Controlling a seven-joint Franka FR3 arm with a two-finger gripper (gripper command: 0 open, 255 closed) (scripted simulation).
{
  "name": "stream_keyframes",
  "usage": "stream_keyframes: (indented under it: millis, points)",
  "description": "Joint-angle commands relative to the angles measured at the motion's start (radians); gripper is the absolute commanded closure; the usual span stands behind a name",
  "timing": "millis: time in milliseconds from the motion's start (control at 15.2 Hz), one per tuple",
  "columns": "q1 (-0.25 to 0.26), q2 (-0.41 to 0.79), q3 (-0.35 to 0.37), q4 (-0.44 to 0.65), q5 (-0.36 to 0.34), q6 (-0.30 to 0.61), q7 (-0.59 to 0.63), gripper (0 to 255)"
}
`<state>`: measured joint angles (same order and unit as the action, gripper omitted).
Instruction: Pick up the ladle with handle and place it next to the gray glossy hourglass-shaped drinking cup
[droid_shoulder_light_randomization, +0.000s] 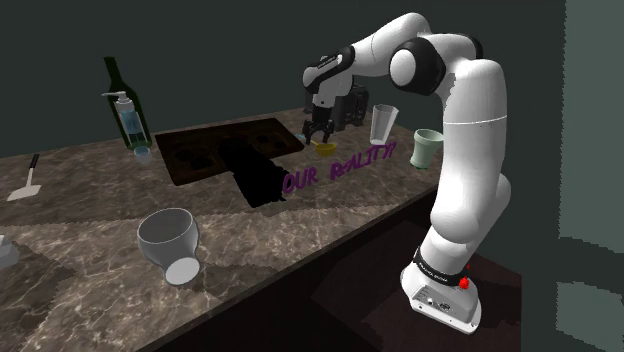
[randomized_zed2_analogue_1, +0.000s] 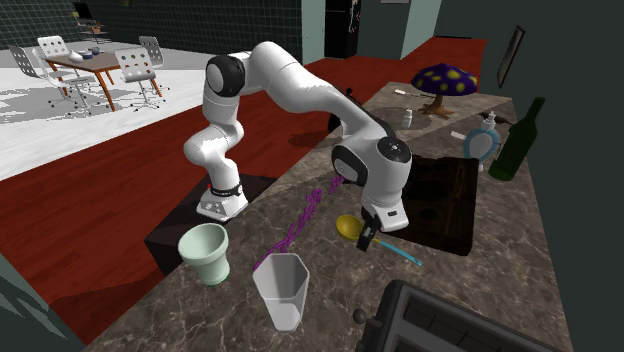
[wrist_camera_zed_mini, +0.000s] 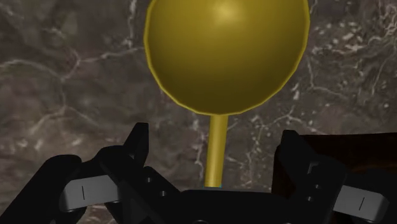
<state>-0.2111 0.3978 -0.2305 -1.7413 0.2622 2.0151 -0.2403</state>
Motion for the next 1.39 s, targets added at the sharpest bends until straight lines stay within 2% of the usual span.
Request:
stream_keyframes:
  millis: [0, 528, 594, 1320]
  points:
    - [0.003, 0.011, 0.004, -0.017, 0.006, 0.029, -0.002, 0]
    - [0.003, 0.011, 0.004, -0.017, 0.006, 0.029, -0.002, 0]
    - [0.003, 0.011, 0.004, -0.017, 0.006, 0.029, -0.002, 255]
    - [0.004, -0.001, 0.002, -0.008, 0.001, 0.008, 0.004, 255]
